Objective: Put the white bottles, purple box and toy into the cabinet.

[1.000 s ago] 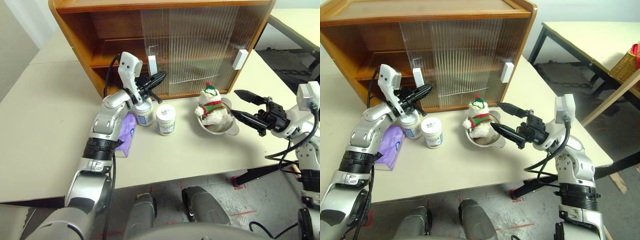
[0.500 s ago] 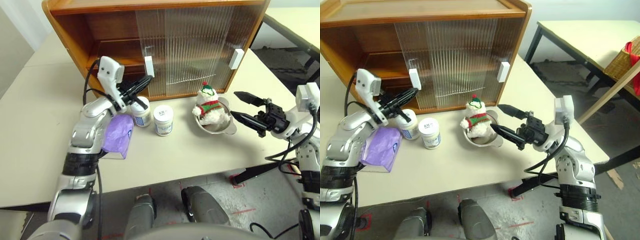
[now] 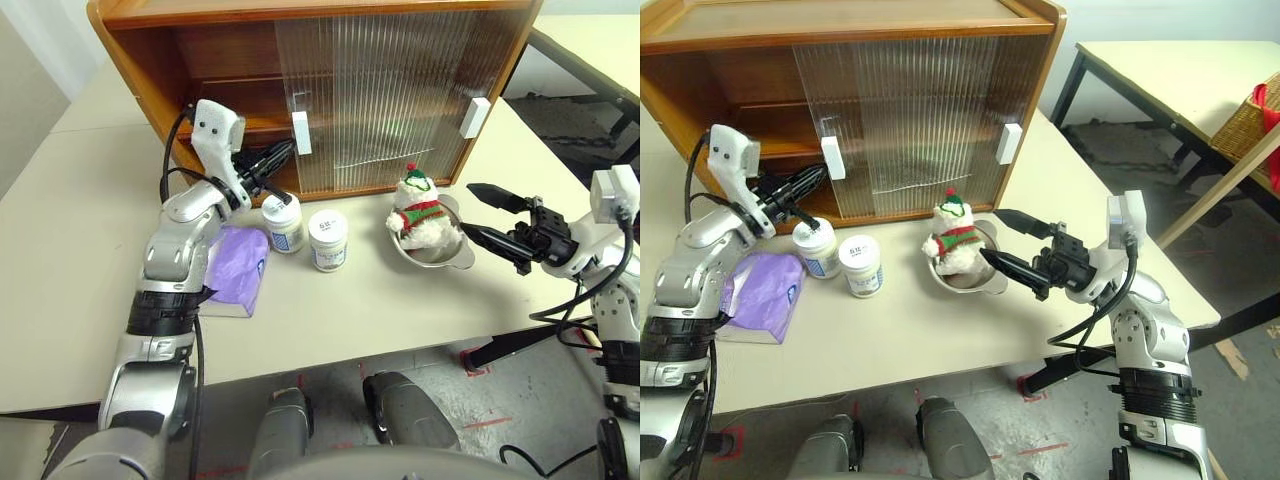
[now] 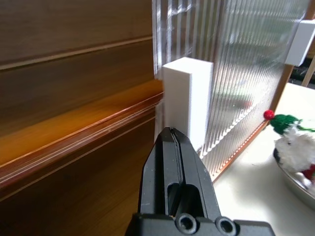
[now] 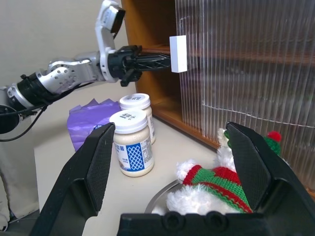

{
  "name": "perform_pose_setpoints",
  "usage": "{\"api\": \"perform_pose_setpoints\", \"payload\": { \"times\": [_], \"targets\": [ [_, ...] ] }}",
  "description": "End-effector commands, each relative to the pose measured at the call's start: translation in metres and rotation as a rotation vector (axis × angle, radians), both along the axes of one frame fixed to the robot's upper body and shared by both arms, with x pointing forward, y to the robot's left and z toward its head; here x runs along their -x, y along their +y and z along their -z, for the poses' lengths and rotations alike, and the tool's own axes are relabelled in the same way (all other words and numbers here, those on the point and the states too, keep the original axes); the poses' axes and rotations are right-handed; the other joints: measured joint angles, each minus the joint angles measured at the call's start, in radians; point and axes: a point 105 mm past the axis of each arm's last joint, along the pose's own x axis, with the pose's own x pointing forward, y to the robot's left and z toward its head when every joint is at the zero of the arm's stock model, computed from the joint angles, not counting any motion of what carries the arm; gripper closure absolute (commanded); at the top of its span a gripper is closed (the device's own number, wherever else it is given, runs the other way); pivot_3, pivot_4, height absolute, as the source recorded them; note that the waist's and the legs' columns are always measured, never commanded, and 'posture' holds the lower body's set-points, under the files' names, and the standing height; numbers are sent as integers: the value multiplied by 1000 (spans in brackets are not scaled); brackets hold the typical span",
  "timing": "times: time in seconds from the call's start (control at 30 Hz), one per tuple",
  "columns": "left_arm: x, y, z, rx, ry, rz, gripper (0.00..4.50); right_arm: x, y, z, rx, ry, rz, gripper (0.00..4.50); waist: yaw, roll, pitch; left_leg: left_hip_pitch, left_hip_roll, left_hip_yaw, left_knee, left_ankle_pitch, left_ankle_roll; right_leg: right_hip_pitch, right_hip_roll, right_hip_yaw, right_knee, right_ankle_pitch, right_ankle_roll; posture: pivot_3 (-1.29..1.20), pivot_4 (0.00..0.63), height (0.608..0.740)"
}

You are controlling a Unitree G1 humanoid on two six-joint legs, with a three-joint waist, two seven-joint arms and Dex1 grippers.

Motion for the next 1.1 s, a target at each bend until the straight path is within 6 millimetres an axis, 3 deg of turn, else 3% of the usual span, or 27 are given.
{"api": "perform_pose_setpoints", "payload": {
  "times": [0.03,0.27,0.4,0.53,0.63,0.77,0.87,1.1],
  "targets": [
    [-6,-16,3,-29,0,48,4478,2,-2,-1,15,-1,6,0,0,0,0,0,0,0,0,0,0,0,0,0,0,0,0,-309,87,740],
    [-9,-40,-2,-6,-15,110,4478,3,-3,-2,16,-1,13,0,-4,0,0,-1,-4,2,1,-1,1,0,0,0,-1,0,1,-311,85,740],
    [-9,-43,-3,0,-18,119,4478,2,0,-1,18,1,11,0,1,0,0,-2,-5,2,1,0,2,1,0,-1,-1,0,2,-302,88,740],
    [-2,-32,-6,15,-26,92,4478,2,2,0,17,6,3,0,2,0,0,-3,-5,2,2,0,3,1,-1,-1,-2,1,4,-287,92,740],
    [7,-9,-12,64,-14,40,4478,1,3,0,14,6,-9,0,0,0,0,-2,-5,3,2,0,3,1,0,-1,-4,1,4,-276,96,740],
    [21,30,-15,68,22,-51,3597,0,5,1,15,11,-22,0,-6,0,0,-1,-5,7,0,0,2,1,3,-2,-4,1,3,-253,101,740],
    [35,63,-17,39,47,-126,2538,-2,8,2,13,16,-35,0,-4,0,0,0,-3,6,0,0,2,1,3,-2,-3,2,1,-244,103,740],
    [80,117,-12,51,236,-253,26,-3,10,3,12,22,-53,0,6,1,0,0,1,0,-1,0,1,-1,-1,1,-1,2,-2,-228,112,740]
  ]
}}
